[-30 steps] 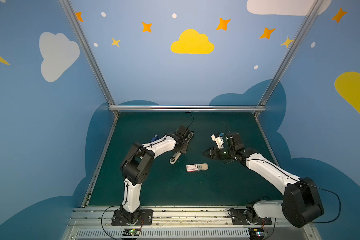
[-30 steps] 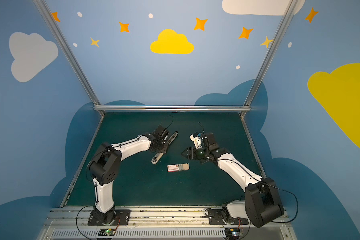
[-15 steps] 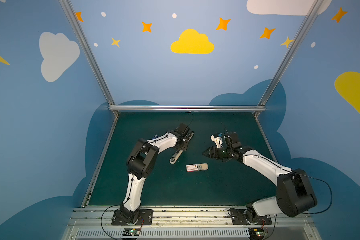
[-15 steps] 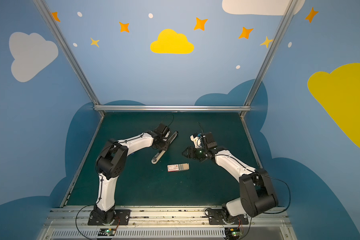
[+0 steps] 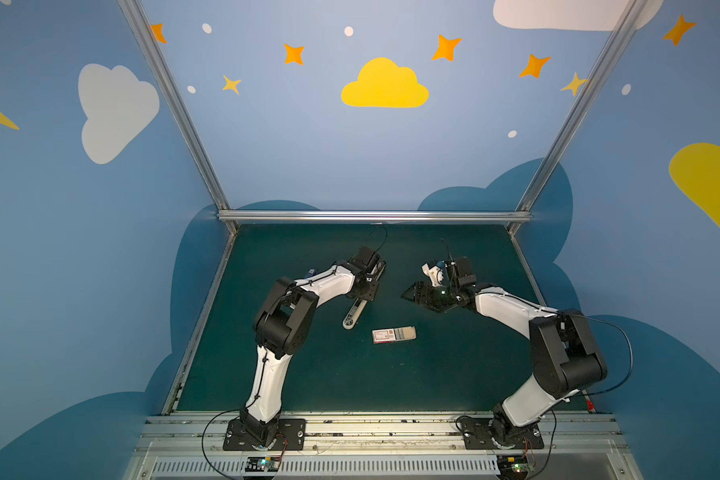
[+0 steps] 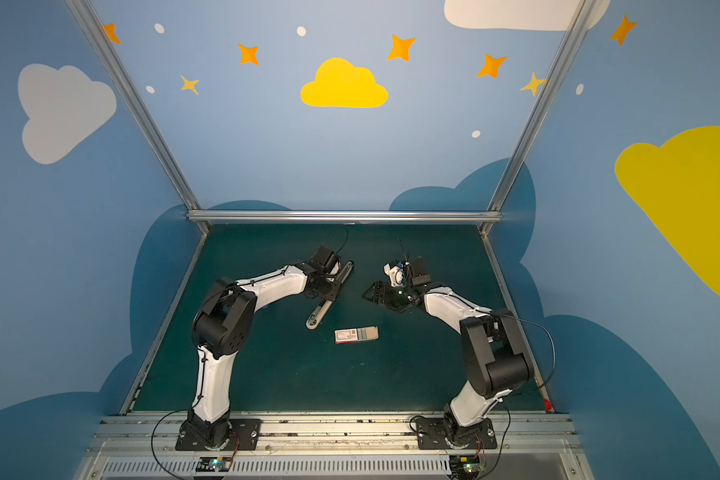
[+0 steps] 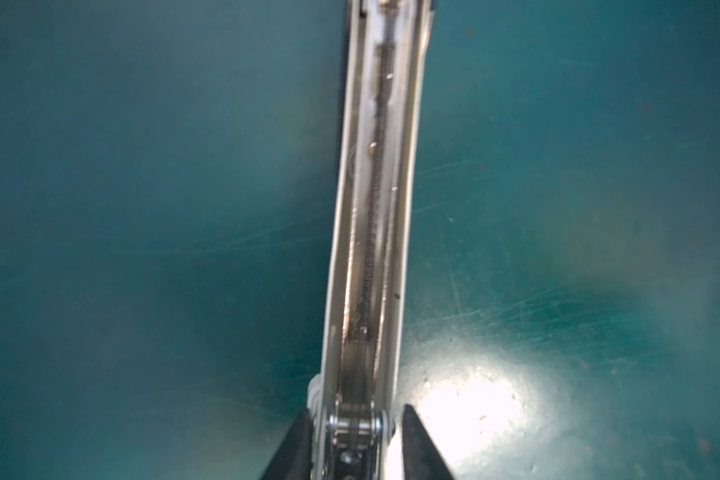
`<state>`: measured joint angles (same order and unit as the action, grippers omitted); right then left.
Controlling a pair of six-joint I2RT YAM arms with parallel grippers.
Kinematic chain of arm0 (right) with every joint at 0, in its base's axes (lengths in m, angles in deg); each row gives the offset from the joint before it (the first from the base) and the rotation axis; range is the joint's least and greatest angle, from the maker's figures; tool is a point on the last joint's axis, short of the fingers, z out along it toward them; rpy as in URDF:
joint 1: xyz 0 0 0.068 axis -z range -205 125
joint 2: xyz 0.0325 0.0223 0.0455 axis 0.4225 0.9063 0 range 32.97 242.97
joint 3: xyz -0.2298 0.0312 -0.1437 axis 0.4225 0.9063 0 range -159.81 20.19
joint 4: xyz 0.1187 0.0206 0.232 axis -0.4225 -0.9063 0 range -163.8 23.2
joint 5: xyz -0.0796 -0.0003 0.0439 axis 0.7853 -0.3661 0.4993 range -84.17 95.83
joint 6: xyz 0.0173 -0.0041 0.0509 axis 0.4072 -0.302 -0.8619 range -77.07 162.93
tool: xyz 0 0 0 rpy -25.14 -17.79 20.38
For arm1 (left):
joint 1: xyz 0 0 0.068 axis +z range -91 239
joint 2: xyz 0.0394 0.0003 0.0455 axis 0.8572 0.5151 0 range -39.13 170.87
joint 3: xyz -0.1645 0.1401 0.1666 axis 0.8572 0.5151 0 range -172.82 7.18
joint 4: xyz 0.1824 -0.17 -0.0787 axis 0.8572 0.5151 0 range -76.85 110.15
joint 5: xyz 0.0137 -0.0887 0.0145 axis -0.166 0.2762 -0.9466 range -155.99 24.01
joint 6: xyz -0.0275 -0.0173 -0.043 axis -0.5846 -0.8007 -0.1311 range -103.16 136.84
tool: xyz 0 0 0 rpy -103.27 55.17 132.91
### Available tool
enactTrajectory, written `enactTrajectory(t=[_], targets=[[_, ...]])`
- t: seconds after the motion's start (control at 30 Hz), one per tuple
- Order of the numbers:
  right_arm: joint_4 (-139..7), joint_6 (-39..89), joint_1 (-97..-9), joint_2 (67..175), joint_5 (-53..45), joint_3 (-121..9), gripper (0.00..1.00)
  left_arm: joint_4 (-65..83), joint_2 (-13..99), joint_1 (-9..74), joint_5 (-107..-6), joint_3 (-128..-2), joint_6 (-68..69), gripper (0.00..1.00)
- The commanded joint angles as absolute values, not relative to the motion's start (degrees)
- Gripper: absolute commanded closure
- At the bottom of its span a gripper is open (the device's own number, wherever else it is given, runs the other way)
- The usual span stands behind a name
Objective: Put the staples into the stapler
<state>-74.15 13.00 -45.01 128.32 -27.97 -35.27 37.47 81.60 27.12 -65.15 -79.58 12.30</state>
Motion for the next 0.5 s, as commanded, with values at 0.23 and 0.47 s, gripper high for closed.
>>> enactTrajectory(t=[0.23,0.47], targets=[[-72.0,11.2,-44.3,131.0,-30.3,-38.6,0.19,36.1,82.4,27.8,-63.8,-81.0,12.8,0.6],[-71.1,10.8,-44.2,133.0,-31.0,-39.5,0.2,36.0,84.8,27.9,-63.1,-83.7,12.8,0.61]])
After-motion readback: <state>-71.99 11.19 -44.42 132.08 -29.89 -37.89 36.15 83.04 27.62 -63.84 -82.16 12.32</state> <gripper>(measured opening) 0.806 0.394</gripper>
